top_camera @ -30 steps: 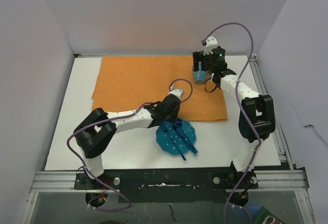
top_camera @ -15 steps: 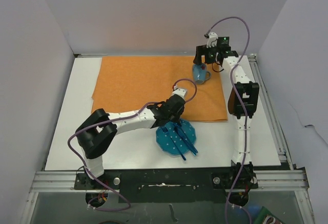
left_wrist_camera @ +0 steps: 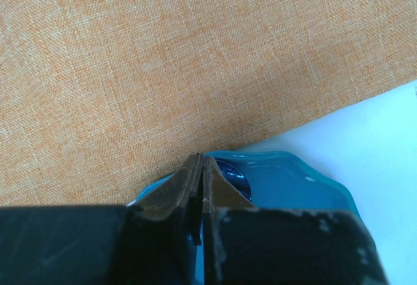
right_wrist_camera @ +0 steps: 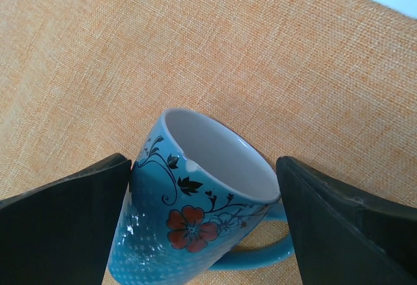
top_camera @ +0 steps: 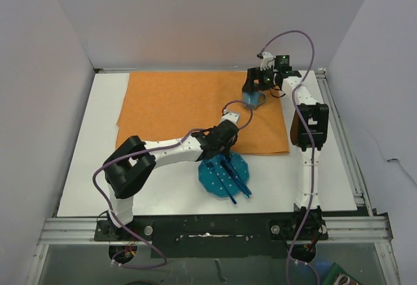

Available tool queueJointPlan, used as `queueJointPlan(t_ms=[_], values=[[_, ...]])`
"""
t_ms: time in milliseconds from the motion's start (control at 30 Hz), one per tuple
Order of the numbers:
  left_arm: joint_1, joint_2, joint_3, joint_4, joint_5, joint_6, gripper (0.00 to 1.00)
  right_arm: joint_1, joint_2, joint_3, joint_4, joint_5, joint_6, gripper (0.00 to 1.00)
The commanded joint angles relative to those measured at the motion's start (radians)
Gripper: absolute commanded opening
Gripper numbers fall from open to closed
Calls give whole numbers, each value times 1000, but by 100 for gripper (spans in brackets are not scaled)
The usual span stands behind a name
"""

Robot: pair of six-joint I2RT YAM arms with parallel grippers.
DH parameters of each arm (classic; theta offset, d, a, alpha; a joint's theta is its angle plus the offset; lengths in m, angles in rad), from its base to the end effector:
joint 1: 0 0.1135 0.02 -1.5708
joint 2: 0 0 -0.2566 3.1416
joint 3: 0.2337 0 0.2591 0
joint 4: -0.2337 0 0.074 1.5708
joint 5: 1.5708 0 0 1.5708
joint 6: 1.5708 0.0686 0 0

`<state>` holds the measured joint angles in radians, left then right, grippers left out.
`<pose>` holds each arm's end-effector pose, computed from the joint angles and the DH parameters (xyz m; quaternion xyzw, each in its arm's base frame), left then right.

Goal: Set the dinner table for one person

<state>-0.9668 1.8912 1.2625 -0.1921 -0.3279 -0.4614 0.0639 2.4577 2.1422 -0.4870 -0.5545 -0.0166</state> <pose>0.2650 -0.3452 0.1557 0.1716 0.9038 -0.1219 0.3725 0.5656 0.0724 0.1593 -0.1384 0.8869 0.2622 0.3544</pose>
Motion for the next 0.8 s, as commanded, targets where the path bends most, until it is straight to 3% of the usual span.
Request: queueJointPlan(t_ms=[0, 133, 200, 567, 767], values=[[-3, -23, 28, 14, -29, 6, 1, 3, -18, -38, 8, -61, 27, 98], [-3, -37, 14, 19, -39, 8, 1, 5, -9, -45, 9, -69, 31, 99], [-3, -41, 10, 19, -40, 10, 1, 7, -10, -58, 18, -79, 36, 92], [-3, -32, 7, 29, -35, 11, 1, 18, -97, -117, 43, -60, 50, 16], [-3, -30, 9, 30, -30, 9, 1, 28, -150, -134, 31, -46, 45, 11]])
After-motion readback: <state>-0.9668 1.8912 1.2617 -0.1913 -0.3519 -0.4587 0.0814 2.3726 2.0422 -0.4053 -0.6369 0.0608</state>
